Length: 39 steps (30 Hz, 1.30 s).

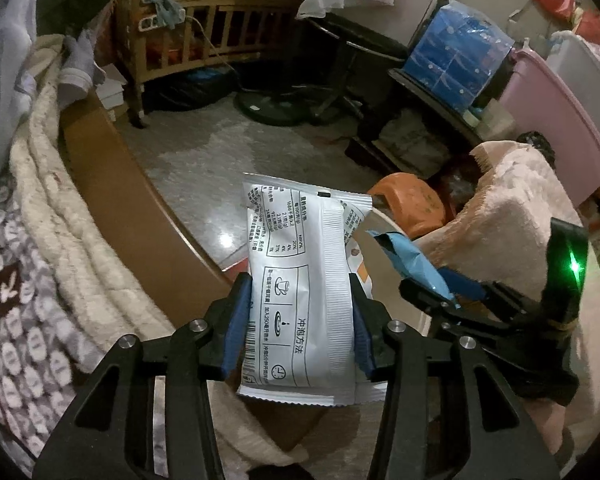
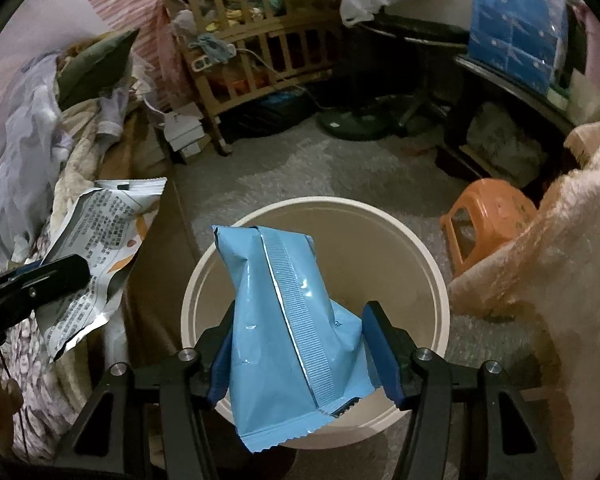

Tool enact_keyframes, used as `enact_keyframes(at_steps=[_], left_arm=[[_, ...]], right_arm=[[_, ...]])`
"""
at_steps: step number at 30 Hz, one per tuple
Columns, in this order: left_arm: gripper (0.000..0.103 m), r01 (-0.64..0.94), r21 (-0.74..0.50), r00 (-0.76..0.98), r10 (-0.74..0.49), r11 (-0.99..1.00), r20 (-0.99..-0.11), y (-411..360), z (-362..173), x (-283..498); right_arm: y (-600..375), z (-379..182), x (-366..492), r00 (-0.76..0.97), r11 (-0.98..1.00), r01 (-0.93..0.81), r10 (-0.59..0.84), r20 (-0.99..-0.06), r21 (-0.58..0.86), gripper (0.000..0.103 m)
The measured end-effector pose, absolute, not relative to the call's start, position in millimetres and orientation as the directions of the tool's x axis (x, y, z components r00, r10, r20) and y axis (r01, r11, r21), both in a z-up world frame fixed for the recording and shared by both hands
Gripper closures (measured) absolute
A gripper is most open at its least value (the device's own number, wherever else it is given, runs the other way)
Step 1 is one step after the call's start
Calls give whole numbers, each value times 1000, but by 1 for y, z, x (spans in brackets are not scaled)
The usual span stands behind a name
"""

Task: Collect trash
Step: 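Carry both packets over the white bucket and open both tools to drop them, then move both open tools back to the bed toward the tissue and sponge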

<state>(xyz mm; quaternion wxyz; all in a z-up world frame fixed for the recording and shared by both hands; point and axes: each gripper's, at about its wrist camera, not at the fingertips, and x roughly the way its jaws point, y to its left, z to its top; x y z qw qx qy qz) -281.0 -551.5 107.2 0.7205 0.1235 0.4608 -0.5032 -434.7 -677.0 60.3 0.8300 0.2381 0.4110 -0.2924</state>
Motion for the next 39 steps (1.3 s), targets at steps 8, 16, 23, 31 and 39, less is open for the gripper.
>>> enact_keyframes(at_steps=[8,16,23,31,39], left_arm=[[44,828,-366,6,-661,424,-751,-551,110,-279],[44,828,-310,76,-642,466,-763,-537,113,-277],[44,822,-205,198,-604,531,-772,-509,117,-266],[44,766,-168,284,-561,621,-777,-464,113,-242],[44,690,-136,377,-514,711,-770,-411,118,-219]], right_arm=[[-682,61,-439,515,690,696,-288,-808,198,33],[-677,61,-434,514,691,694,-279,-811,202,33],[-662,65,-423,520,719,669,-270,-810,190,33],[-622,75,-393,539,777,609,-260,-801,158,33],[-579,88,-357,573,826,543,-236,-785,148,33]])
